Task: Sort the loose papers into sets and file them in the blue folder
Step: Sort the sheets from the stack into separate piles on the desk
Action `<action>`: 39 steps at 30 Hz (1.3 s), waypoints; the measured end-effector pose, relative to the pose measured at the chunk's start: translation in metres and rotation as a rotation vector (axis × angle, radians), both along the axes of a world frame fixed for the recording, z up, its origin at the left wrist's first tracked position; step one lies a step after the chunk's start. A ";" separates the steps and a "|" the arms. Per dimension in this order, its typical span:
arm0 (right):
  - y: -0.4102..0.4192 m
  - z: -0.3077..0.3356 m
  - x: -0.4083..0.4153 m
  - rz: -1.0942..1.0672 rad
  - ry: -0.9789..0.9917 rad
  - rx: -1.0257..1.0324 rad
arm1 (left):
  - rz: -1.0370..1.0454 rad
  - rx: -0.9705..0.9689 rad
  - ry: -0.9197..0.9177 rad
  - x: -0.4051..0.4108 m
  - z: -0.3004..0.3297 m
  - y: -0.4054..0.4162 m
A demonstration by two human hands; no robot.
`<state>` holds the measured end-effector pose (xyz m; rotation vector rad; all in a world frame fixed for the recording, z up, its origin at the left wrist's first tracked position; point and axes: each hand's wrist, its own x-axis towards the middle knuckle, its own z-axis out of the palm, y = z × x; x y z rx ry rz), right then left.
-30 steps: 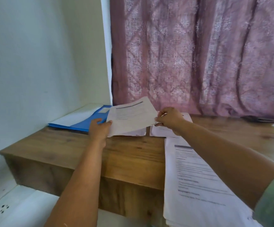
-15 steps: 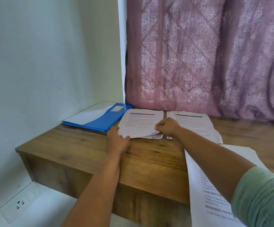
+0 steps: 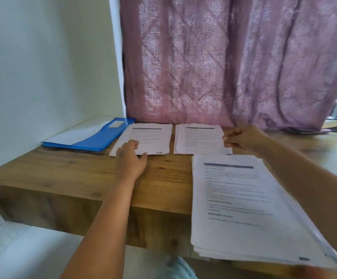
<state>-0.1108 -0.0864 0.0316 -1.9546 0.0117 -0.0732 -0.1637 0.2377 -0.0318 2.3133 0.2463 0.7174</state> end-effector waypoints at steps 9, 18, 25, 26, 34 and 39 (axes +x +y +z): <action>-0.089 -0.055 -0.080 -0.245 -0.041 -0.255 | -0.346 0.049 0.458 -0.051 0.003 -0.115; -0.084 -0.059 -0.099 -0.259 0.143 -0.467 | -0.216 0.030 0.206 -0.055 -0.007 -0.135; -0.089 -0.056 -0.107 -0.298 0.136 -0.374 | -0.184 -0.025 0.037 -0.056 -0.014 -0.144; -0.088 -0.057 -0.107 -0.313 0.123 -0.335 | -0.192 -0.027 0.020 -0.057 -0.015 -0.144; -0.085 -0.045 -0.112 -0.287 -0.151 -0.486 | -0.202 0.067 -0.140 -0.064 0.001 -0.143; -0.073 -0.005 -0.104 -0.206 -0.219 -0.317 | -0.216 -0.276 -0.178 -0.058 0.029 -0.134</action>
